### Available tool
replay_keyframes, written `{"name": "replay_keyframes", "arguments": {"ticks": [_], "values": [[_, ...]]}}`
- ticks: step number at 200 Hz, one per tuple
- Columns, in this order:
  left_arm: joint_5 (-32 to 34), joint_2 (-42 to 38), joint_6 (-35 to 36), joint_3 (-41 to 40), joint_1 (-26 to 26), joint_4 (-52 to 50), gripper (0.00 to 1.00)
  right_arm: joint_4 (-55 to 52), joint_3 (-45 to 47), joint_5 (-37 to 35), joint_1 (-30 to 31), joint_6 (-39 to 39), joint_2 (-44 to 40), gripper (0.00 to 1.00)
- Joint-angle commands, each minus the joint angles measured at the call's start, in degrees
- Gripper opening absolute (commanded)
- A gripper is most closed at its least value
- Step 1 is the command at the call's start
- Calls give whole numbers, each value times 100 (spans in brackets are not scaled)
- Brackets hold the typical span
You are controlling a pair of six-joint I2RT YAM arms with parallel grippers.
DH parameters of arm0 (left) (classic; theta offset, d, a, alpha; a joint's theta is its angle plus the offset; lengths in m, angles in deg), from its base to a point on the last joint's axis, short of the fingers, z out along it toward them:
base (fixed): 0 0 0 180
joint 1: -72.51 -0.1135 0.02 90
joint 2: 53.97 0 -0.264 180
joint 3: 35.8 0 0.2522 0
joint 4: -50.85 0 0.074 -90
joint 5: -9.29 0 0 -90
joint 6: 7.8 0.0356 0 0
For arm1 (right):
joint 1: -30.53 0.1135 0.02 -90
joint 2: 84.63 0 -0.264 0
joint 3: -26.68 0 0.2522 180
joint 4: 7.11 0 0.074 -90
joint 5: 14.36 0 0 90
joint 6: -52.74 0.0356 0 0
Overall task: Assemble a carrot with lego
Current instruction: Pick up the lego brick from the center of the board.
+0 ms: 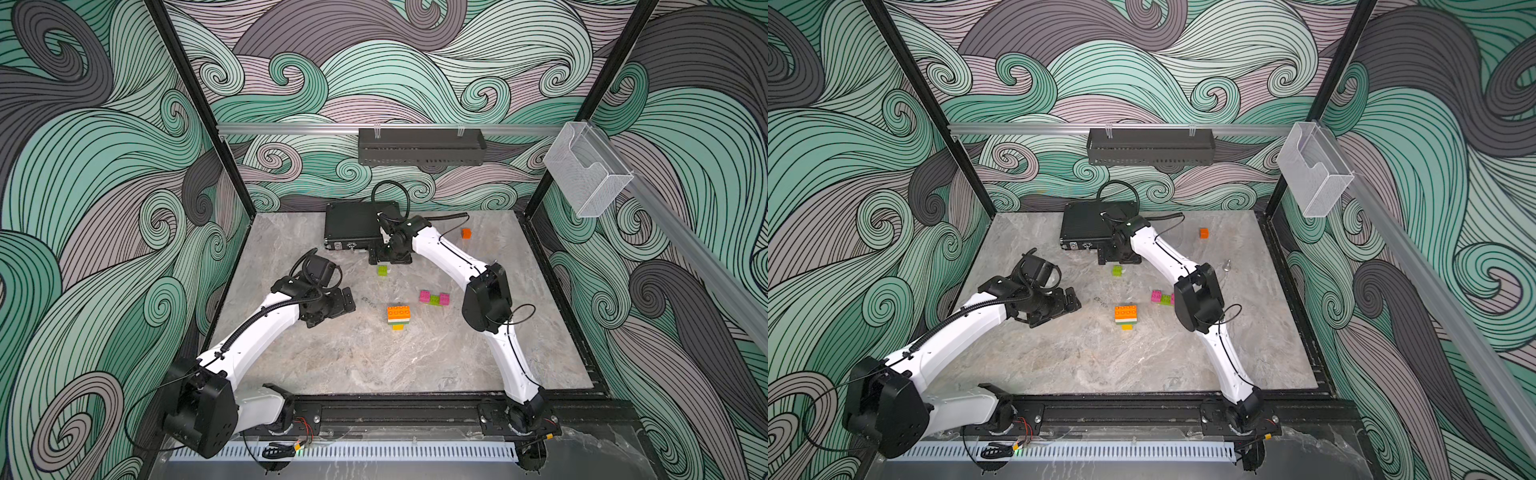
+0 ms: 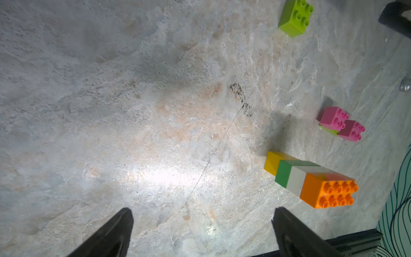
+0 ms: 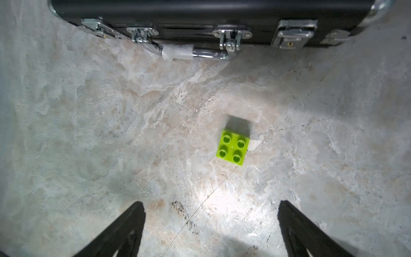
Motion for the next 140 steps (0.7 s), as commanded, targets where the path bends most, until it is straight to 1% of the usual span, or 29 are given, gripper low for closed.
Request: {"name": "replay_keyframes", "arguments": {"ticks": [1, 31, 79, 123, 133, 140], "values": [[-198, 31, 180, 49, -154, -36, 99, -882, -736, -522, 97, -24, 449, 85], [-315, 77, 200, -34, -296, -95, 99, -908, -971, -671, 105, 139, 817, 80], [-379, 94, 244, -154, -444, -53, 99, -893, -1284, -813, 113, 229, 1286, 77], [-414, 137, 236, -206, -517, -37, 99, -777, -1392, -934, 113, 317, 1454, 71], [-426, 138, 231, -221, -523, -16, 99, -745, -1395, -945, 115, 346, 1474, 69], [-425, 144, 227, -240, -524, -7, 98, -725, -1401, -936, 113, 367, 1499, 65]]}}
